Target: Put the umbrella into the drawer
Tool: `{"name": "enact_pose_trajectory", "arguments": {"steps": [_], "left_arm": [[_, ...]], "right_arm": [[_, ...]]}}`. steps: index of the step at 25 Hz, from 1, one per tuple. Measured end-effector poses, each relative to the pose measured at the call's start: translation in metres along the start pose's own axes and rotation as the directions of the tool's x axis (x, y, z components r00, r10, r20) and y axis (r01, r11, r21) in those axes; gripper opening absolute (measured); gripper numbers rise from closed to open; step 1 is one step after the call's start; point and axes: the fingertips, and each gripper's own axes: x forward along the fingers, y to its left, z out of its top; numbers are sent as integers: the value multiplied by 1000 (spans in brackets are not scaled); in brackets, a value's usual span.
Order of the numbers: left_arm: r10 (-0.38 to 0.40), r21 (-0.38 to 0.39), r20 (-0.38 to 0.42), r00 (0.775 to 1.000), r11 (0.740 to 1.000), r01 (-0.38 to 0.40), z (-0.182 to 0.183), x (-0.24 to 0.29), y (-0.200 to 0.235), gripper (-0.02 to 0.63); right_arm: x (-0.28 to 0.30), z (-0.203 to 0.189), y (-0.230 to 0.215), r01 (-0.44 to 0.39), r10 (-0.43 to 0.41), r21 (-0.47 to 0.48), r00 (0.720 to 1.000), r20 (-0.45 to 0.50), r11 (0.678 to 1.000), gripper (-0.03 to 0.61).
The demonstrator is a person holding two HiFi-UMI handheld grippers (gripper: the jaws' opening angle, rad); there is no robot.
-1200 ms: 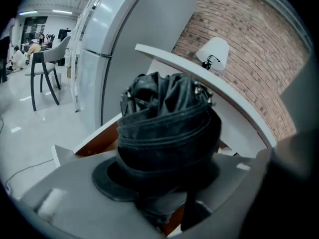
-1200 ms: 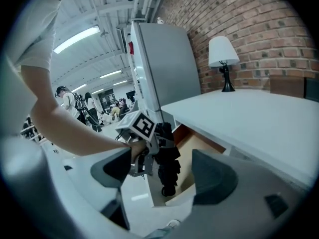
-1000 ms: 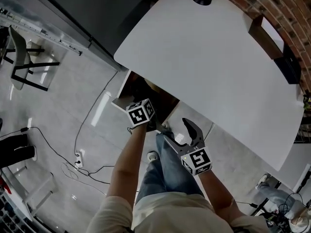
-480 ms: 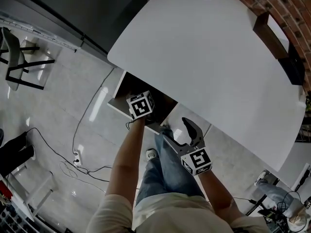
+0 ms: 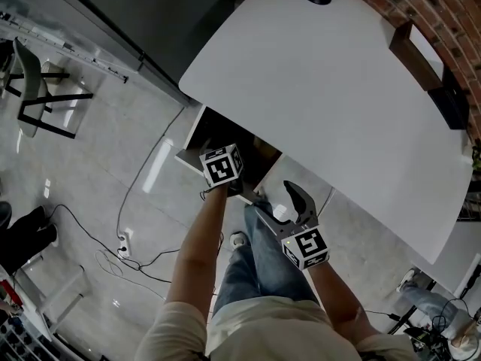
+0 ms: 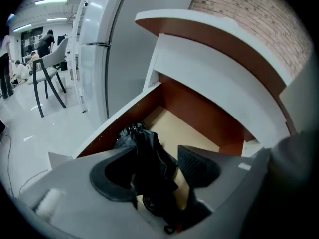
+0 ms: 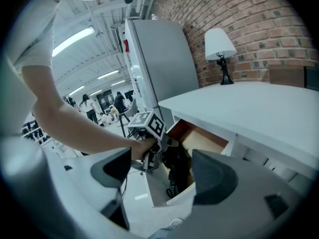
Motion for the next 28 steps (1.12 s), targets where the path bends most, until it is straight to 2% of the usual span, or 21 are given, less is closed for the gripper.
{"name": "enact_pose_trajectory", "arguments": {"steps": [8, 12, 16, 23, 28], "left_arm": [[-58, -39, 89, 994, 997, 62, 5, -76, -15, 267], [-85, -26, 151, 985, 996, 90, 9, -124, -26, 236], [-122, -12, 189, 974, 992, 126, 5, -173, -32, 191], [-170, 1, 243, 955, 984, 176, -10, -256, -34, 114], [-213, 48, 270, 939, 977, 208, -23, -311, -38, 60]], "right_arm": [[-32, 16, 32, 23, -20, -46, 999, 50, 999, 359], [-55, 24, 50, 42, -36, -67, 996, 81, 997, 352], [-79, 33, 70, 72, -61, -92, 991, 116, 993, 289], [-120, 42, 103, 113, -95, -104, 982, 162, 988, 219], [-147, 47, 122, 141, -115, -122, 973, 199, 982, 159]]}}
